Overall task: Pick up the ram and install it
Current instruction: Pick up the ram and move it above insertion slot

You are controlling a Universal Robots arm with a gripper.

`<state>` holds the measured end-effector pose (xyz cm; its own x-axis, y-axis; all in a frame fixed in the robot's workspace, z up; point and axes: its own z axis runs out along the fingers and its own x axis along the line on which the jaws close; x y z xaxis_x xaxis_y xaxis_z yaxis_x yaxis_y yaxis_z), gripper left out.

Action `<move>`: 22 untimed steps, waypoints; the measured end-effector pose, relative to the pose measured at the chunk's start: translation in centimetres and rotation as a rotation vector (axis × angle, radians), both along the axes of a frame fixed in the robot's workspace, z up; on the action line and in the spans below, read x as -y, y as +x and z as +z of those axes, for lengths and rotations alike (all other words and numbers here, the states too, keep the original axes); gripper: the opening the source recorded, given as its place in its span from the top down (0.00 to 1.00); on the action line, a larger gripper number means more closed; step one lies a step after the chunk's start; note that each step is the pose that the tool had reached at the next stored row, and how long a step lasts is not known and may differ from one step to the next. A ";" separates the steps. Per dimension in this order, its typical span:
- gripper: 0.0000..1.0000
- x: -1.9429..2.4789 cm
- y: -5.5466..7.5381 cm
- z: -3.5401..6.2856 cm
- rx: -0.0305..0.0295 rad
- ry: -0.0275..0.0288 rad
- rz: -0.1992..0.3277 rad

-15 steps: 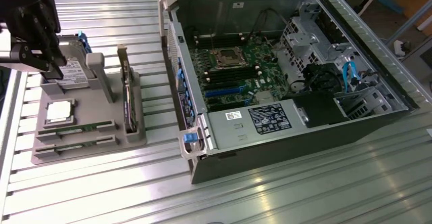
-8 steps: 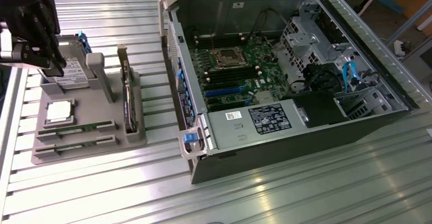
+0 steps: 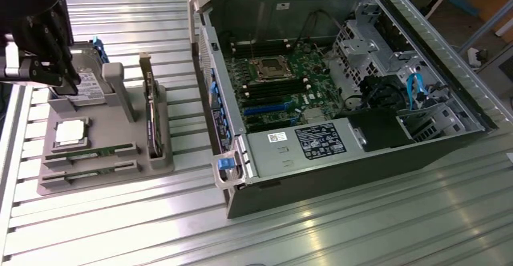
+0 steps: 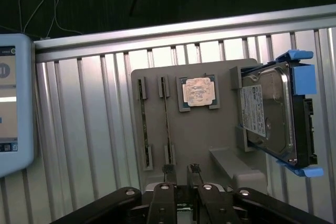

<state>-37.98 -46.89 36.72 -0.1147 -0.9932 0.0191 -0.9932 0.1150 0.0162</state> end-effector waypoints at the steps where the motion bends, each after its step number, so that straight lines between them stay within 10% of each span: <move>1: 0.77 0.05 0.0 -0.08 -0.0001 -0.0001 0.000; 22: 0.77 1.61 0.0 -1.73 0.0002 0.0001 0.000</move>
